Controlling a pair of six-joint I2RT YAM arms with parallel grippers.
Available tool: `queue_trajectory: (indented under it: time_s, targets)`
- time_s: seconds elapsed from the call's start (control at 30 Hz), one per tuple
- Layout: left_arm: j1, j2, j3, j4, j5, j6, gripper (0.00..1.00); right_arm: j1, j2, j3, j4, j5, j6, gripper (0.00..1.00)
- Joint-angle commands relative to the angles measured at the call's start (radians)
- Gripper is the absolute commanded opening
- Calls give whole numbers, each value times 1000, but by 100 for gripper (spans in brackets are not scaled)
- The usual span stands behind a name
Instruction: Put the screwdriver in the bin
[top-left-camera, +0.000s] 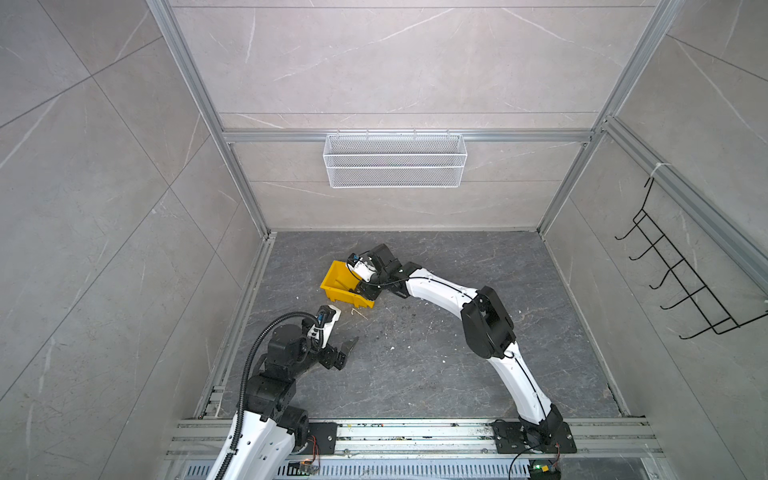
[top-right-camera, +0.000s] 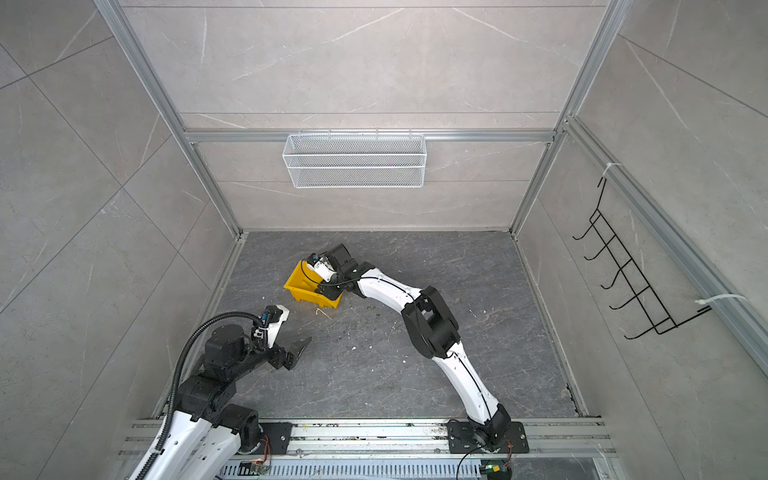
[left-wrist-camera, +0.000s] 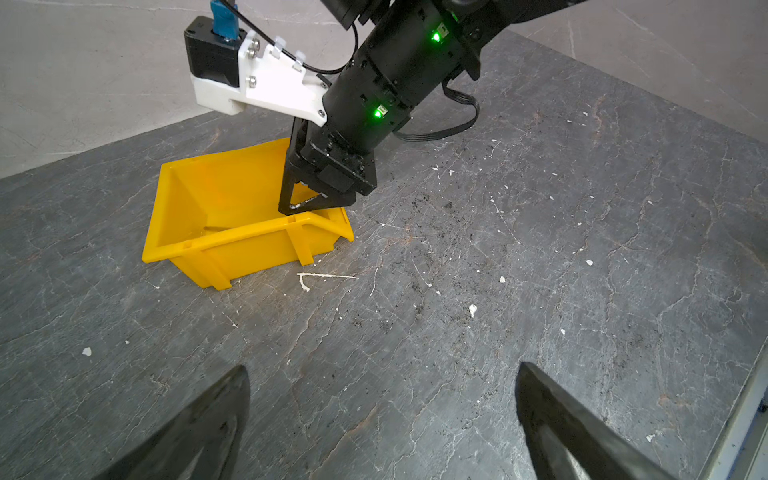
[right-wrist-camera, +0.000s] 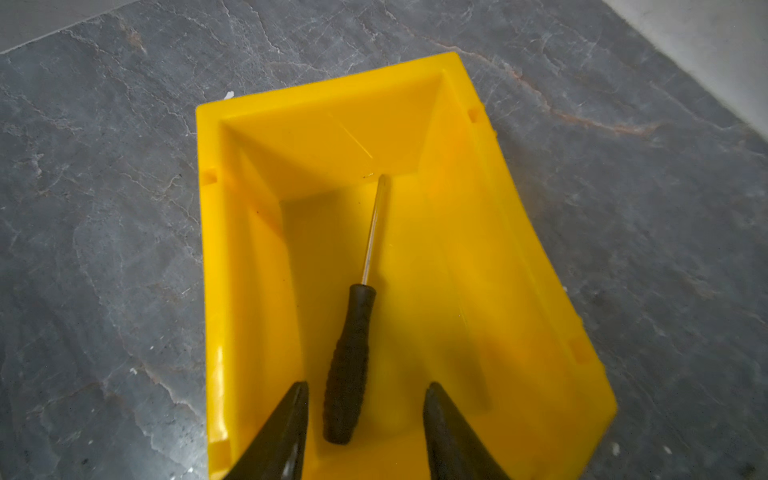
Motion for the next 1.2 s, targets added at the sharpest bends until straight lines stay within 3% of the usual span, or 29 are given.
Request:
queue_trajectory:
  time_s: [0.0, 0.27, 0.5, 0.63, 0.8, 0.93, 1.17]
  targets:
    - [8, 12, 13, 53, -18, -28, 99, -7, -123, -64, 95, 9, 37, 54]
    - [12, 57, -30, 230, -109, -105, 99, -59, -374, -388, 303, 13, 150, 70]
    - [26, 168, -52, 396, -205, -168, 100, -142, -658, -786, 483, 85, 237, 86]
    - [53, 204, -74, 448, -282, -188, 99, -199, -815, -980, 521, 151, 264, 89]
    - [129, 199, -121, 479, -306, -185, 99, -275, -1010, -1190, 546, 226, 280, 93]
    - [248, 229, -158, 543, -239, -168, 99, -321, -1140, -1322, 546, 305, 249, 96]
    - [382, 384, -184, 713, -194, -120, 100, -399, -1235, -1504, 617, 424, 187, 99]
